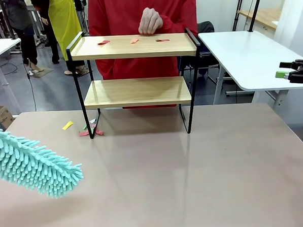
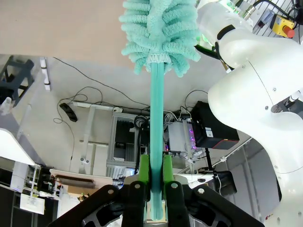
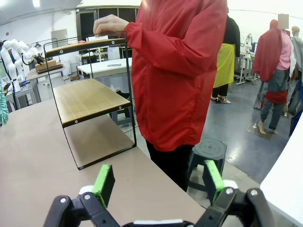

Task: Clean the shelf.
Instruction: Clean the specific section of the Shelf indicated by the human with the Duster.

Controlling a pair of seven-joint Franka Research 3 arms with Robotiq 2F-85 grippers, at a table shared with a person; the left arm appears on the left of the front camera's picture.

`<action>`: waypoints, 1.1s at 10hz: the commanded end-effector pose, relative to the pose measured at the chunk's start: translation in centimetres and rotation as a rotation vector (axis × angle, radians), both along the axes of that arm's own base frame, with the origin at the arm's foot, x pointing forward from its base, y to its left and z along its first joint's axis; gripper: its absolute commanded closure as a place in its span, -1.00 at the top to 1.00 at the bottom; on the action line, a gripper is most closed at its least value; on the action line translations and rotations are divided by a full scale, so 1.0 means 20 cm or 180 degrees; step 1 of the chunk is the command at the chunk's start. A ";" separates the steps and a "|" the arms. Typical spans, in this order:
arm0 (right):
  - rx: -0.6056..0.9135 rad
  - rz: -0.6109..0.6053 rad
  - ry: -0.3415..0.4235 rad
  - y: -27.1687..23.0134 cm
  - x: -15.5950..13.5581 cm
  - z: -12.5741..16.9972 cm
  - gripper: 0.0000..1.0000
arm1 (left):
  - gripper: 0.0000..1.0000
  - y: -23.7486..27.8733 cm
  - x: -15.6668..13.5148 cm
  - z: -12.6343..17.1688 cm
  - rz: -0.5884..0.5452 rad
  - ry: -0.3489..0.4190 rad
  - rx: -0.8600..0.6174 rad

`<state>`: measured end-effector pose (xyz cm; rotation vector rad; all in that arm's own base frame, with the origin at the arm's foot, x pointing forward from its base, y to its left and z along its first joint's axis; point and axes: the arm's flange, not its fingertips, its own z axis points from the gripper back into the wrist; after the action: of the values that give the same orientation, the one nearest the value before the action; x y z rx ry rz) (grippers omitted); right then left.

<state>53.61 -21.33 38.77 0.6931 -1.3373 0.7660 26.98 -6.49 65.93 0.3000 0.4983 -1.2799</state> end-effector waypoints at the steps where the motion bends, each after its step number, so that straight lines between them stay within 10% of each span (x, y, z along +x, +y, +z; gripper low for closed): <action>1: -0.0009 -0.0050 0.0047 0.02 0.01 0.04 1.00 | -0.74 0.00 -0.01 0.00 0.0038 -0.0026 -0.0021; 11: -0.0009 -0.0050 0.0047 0.02 0.01 0.04 1.00 | -0.74 -0.04 0.01 0.02 -0.0176 -0.0153 -0.0102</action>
<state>53.61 -21.33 38.77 0.6931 -1.3372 0.7660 27.18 -6.87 65.99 0.3090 0.4796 -1.2945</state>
